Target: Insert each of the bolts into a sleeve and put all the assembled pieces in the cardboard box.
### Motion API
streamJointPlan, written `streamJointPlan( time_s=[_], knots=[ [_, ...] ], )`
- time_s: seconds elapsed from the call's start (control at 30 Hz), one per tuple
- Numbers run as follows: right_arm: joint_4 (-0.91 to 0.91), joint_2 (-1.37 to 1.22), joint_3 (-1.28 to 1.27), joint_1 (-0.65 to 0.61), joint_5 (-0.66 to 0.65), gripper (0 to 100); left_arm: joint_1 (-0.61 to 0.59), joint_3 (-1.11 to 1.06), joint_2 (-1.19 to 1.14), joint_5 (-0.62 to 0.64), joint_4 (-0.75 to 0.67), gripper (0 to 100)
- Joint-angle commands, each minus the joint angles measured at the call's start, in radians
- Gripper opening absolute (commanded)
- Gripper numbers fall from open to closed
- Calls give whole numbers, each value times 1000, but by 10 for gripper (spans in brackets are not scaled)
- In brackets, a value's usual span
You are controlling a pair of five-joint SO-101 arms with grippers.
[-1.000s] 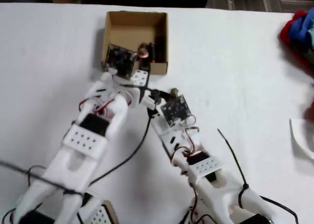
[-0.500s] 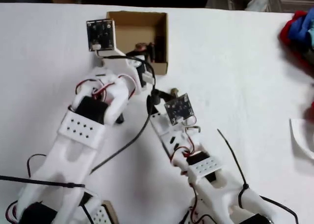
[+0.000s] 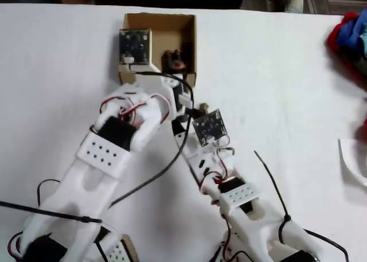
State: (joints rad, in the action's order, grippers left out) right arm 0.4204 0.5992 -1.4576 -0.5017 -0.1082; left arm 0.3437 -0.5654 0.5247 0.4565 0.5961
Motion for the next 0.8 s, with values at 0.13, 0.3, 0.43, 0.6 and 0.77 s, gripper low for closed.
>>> streamJointPlan(
  time_s=[0.13, 0.3, 0.43, 0.6, 0.77],
  knots=[
    [25, -1, 12, 12, 9, 20, -2, -94, 5, 6, -150, 25],
    [25, -1, 12, 8, 11, 20, -2, -120, 5, 6, -210, 25],
    [25, 1, 12, 10, 15, 20, 5, -122, 5, 6, -212, 25],
    [27, 5, 12, 10, 17, 20, 3, -159, 3, 5, -212, 25],
    [27, 5, 12, 12, 17, 20, 8, -213, 3, -117, -216, 25]
  ],
)
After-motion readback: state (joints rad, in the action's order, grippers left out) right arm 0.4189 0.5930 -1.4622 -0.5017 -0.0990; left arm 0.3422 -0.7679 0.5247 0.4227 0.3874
